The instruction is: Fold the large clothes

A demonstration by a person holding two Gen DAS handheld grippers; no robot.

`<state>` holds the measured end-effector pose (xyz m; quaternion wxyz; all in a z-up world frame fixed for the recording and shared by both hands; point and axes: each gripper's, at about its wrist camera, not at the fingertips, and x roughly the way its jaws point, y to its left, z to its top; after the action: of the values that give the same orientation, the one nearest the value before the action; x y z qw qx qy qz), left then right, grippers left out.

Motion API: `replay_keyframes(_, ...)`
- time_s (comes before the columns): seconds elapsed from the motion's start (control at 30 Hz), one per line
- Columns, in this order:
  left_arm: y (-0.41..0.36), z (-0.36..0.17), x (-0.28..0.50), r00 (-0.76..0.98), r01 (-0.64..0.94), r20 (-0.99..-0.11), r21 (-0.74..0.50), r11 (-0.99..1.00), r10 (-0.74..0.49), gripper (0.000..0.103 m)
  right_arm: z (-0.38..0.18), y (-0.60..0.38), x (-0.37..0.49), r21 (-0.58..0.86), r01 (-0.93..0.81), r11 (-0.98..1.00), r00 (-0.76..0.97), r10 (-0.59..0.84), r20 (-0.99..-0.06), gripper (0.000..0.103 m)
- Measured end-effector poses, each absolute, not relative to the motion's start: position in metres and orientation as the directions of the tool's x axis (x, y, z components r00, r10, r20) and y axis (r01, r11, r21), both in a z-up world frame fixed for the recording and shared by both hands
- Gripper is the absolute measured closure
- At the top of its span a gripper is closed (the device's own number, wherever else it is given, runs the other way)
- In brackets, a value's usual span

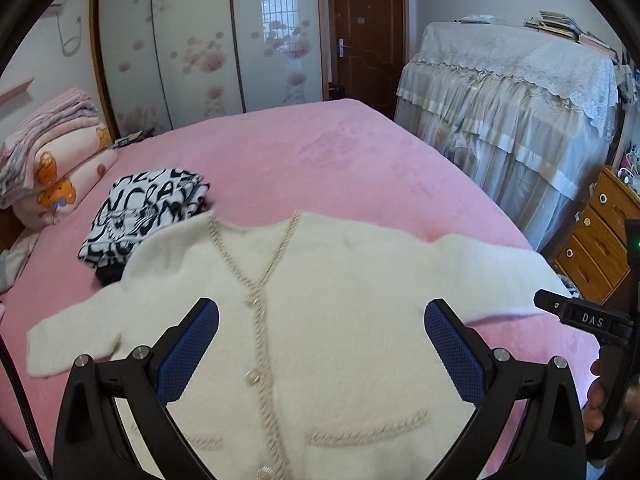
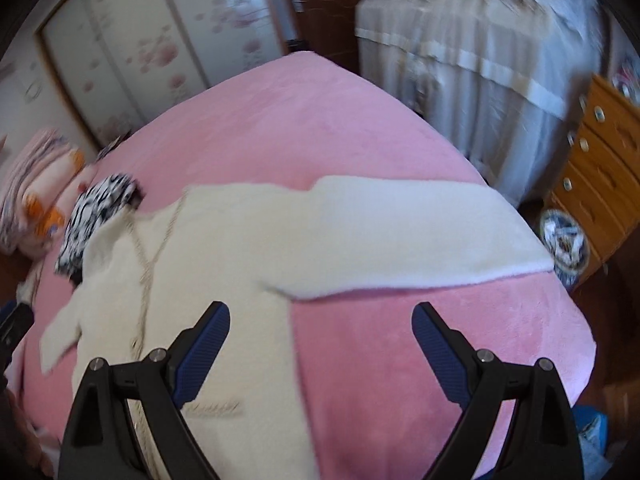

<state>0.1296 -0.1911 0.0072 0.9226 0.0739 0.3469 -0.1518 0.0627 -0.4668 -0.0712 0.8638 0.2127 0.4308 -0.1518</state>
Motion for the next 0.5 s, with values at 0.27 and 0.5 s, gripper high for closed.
replay_keyframes(0.27,-0.270,-0.017,0.171,0.710,0.353,-0.668,0.064,0.933,-0.223,0.001,-0.145,-0.589,0.061,0.322,0.669,0.670,0.489,-0.070,-0.870,0.010)
replay_keyframes(0.5,-0.333,-0.064,0.202,0.646,0.390,-0.744,0.130,0.912,-0.171,0.001,-0.192,-0.647,0.040,0.437,0.769,0.466,0.496,-0.004,-0.868,0.014)
